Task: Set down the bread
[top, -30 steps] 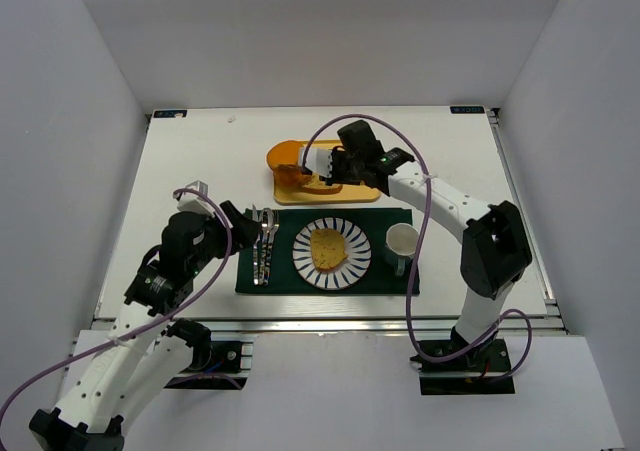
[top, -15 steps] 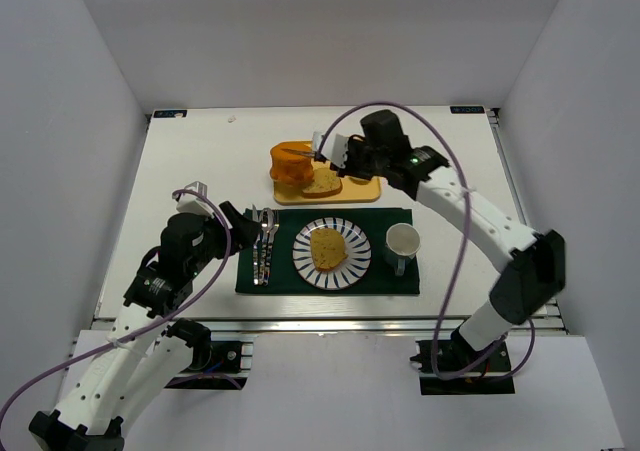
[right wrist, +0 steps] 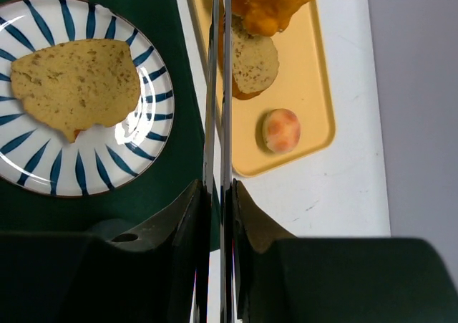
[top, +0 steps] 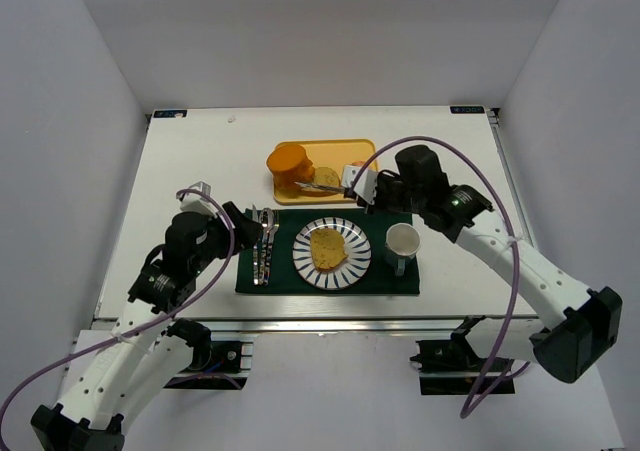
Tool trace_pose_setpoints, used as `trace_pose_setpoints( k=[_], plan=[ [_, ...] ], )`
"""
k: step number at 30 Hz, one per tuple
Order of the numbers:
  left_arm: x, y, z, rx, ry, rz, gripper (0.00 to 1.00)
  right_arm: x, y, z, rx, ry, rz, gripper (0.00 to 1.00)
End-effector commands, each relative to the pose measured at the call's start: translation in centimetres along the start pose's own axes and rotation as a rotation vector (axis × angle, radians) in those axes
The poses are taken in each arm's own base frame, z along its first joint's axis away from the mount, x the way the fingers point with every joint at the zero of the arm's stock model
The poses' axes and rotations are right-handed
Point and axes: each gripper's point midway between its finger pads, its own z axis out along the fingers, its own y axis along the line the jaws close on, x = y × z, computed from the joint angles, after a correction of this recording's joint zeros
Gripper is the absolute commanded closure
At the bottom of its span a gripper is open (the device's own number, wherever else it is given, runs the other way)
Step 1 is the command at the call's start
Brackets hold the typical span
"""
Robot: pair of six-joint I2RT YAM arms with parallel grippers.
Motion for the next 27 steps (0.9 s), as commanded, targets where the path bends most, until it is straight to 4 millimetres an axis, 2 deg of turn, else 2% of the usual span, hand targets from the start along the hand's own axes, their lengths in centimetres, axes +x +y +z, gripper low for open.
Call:
trace_pose_setpoints(
  k=[1, 2, 6, 7, 8, 10, 11, 17, 25, 27],
  plan=[
    [-0.4, -0.4, 0.3, 0.018, -0.009, 0.006, 0.12, -1.5, -1.5, 1.1, 0.027, -0.053, -0.022, 0.88],
    [-0.4, -0.5, 0.2, 0.018, -0.009, 0.006, 0.12, -1.2, -1.5, 2.5, 0.009, -0.042, -0.02, 0.88],
    [-0.5, -0.4, -0.1, 0.013, -0.015, 0.008, 0.12, -2.2, -3.3, 4.9, 0.018, -0.051, -0.038, 0.86],
    [-0.5, -0.4, -0.3, 0.014, -0.019, 0.005, 0.12, -2.8, -4.1, 5.1, 0.034, -0.056, -0.048, 0.83],
    [-0.6, -0.3, -0.5, 0.015, -0.027, 0.003, 0.12, -2.4, -4.1, 6.2, 0.023, -0.041, -0.056, 0.8],
    [-0.4, -0.1, -0.6, 0.013, -0.027, -0.01, 0.12, -2.7, -5.0, 6.9, 0.04, -0.028, -0.071, 0.71],
    [-0.4, -0.1, -0.7, 0.013, -0.029, -0.013, 0.12, -2.2, -4.9, 7.9, 0.029, -0.011, -0.068, 0.68],
    [-0.3, 0.1, -1.0, 0.013, -0.039, -0.024, 0.12, -2.3, -6.0, 9.6, 0.049, 0.003, -0.088, 0.56],
    [-0.4, -0.1, -0.6, 0.014, -0.033, -0.015, 0.12, -0.8, -5.8, 11.7, 0.038, 0.058, -0.135, 0.5],
    [-0.4, -0.1, -0.5, 0.014, -0.031, -0.013, 0.12, -1.0, -6.0, 11.8, 0.041, 0.056, -0.146, 0.5]
  ],
)
